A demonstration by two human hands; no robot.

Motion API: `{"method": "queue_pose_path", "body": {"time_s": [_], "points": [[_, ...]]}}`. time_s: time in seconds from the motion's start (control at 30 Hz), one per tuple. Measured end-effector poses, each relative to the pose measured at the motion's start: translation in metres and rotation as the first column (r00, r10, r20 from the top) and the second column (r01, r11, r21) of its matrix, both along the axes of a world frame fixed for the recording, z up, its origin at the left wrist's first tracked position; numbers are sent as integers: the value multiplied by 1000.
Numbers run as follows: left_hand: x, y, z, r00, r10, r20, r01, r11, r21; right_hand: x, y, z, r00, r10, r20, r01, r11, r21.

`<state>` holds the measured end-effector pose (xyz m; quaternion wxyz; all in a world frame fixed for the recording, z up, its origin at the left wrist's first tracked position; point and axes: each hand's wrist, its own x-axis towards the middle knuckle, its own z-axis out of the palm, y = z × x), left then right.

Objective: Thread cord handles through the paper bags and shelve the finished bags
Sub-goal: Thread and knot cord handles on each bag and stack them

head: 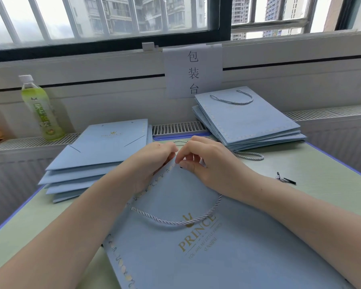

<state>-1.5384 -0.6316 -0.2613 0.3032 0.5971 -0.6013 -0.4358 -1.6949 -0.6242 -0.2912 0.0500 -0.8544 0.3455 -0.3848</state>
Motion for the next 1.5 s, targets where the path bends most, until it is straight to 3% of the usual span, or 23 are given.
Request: {"method": "queue_pose_path", "body": {"time_s": [0.27, 0.5, 0.77, 1.0, 1.1, 1.33, 1.5], "points": [[1, 1, -3, 996, -4, -85, -1, 998, -56, 2, 2, 1, 999, -19, -47, 17, 999, -46], [2, -6, -13, 1000, -13, -14, 9, 970, -243, -1, 5, 5, 991, -20, -133, 6, 995, -100], [-3, -7, -17, 966, 68, 251, 65, 871, -487, -5, 4, 9, 952, -138, -272, 100, 984, -151], [0, -12, -21, 915, 118, 386, 122, 830, -544, -6, 10, 16, 920, -112, -375, 141, 989, 51], [2, -13, -24, 907, 151, 394, 105, 824, -557, -5, 11, 14, 894, -137, -428, 181, 981, 65], [6, -13, -21, 894, 208, 397, 71, 809, -583, -2, 10, 13, 993, -108, -49, 111, 992, 63], [5, -7, -16, 841, 307, 445, 34, 792, -610, -6, 10, 20, 981, -81, 175, 44, 977, 207]]}}
